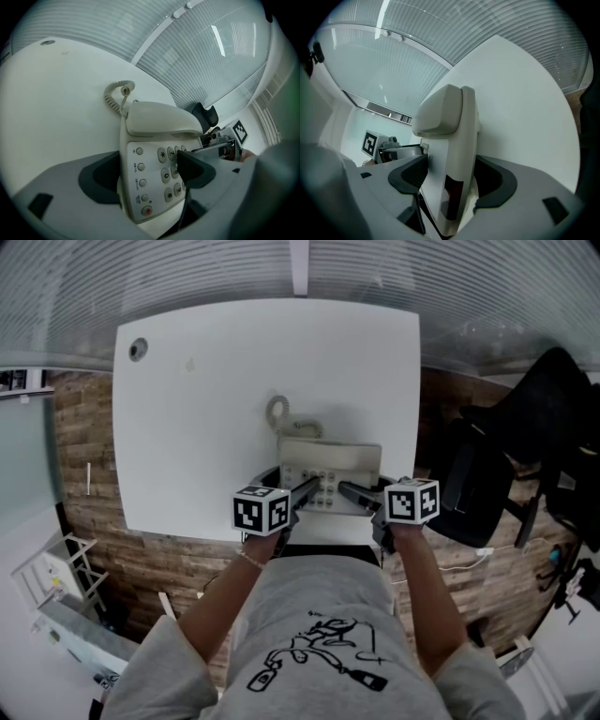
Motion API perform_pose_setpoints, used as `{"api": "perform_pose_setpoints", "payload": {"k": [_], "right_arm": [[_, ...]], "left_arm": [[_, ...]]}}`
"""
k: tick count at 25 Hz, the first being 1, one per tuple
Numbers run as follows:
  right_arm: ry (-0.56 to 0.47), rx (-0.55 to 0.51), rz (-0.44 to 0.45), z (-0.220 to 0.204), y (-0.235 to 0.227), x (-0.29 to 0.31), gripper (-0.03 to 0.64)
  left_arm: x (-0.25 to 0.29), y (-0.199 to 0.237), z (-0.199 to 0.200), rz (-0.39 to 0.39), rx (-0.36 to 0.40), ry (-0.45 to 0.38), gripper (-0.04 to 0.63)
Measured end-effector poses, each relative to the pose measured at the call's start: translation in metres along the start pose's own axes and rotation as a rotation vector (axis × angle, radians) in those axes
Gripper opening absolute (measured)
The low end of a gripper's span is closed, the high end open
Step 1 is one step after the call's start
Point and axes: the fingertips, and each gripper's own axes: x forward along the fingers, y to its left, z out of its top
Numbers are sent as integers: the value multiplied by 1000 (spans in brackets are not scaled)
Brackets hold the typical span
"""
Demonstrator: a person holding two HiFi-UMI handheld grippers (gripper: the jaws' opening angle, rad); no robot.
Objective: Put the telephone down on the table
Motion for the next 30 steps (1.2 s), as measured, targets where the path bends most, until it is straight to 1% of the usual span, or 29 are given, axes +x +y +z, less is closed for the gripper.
{"api": "perform_pose_setpoints", "payload": {"k": [4,19,25,30], "right_arm": [[1,5,-2,0,0,1,321],[1,3,-27,-2,0,0,321],[2,-15,-51,-3,1,1,321],[4,-23,-70,-4,-1,2,321]], "left_arm": [[-1,2,0,19,3,3,374],[-2,2,-1,43,2,19,377],[-4,3,-2,76,39,17,376],[-4,6,-5,78,40,24,371]]}}
